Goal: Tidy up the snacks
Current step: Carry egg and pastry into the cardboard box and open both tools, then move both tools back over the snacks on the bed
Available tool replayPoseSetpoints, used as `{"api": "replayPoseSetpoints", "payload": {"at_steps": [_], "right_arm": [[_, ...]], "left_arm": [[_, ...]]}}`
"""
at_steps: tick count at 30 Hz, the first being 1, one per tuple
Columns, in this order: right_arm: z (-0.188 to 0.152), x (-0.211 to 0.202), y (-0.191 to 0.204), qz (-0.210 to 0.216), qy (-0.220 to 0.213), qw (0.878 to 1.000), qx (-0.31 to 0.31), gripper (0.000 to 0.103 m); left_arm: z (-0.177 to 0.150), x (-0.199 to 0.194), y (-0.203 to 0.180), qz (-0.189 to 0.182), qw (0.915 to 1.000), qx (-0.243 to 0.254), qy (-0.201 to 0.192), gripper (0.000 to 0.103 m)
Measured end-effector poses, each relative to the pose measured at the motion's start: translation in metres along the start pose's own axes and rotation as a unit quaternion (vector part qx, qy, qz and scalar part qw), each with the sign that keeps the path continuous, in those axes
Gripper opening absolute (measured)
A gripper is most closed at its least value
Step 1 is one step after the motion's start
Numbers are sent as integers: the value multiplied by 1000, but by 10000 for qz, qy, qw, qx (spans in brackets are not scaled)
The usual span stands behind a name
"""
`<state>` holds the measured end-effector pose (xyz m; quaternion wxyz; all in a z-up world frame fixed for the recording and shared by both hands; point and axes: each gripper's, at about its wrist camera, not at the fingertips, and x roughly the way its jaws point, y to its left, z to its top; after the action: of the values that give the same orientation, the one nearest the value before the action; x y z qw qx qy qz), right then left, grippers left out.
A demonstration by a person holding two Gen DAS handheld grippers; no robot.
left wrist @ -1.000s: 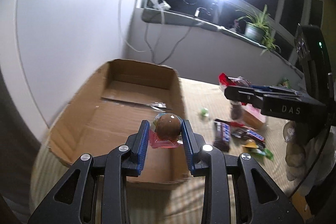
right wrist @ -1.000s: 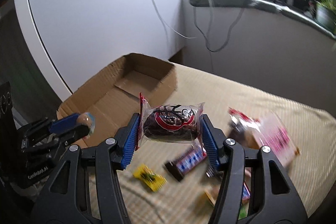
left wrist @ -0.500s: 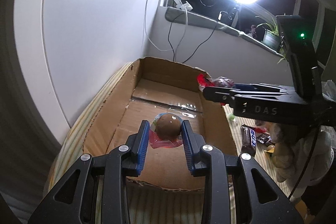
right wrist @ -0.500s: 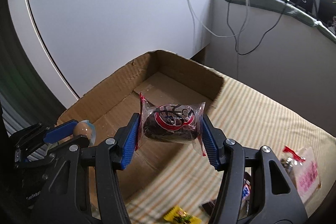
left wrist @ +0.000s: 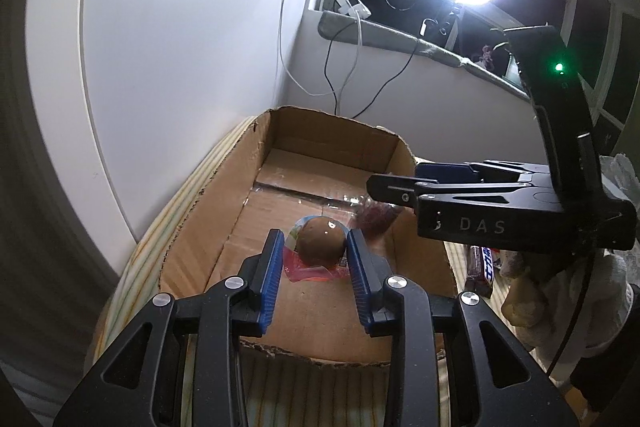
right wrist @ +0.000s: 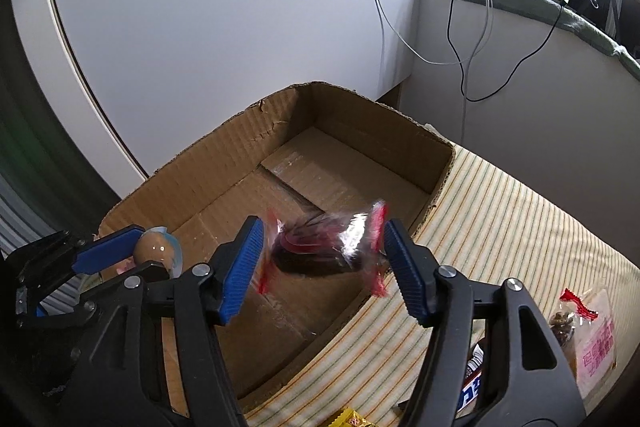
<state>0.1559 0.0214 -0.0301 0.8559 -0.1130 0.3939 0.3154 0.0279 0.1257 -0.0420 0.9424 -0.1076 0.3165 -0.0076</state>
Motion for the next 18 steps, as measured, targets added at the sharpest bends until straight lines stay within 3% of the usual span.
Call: {"api": "replayPoseSetpoints", "payload": {"at_steps": [18], "right_arm": [[-18,-54,-18,-136,-360,9992,143,69]], "left_arm": [[-3,-23,-21,-70,9998,-2,-187,34]]}}
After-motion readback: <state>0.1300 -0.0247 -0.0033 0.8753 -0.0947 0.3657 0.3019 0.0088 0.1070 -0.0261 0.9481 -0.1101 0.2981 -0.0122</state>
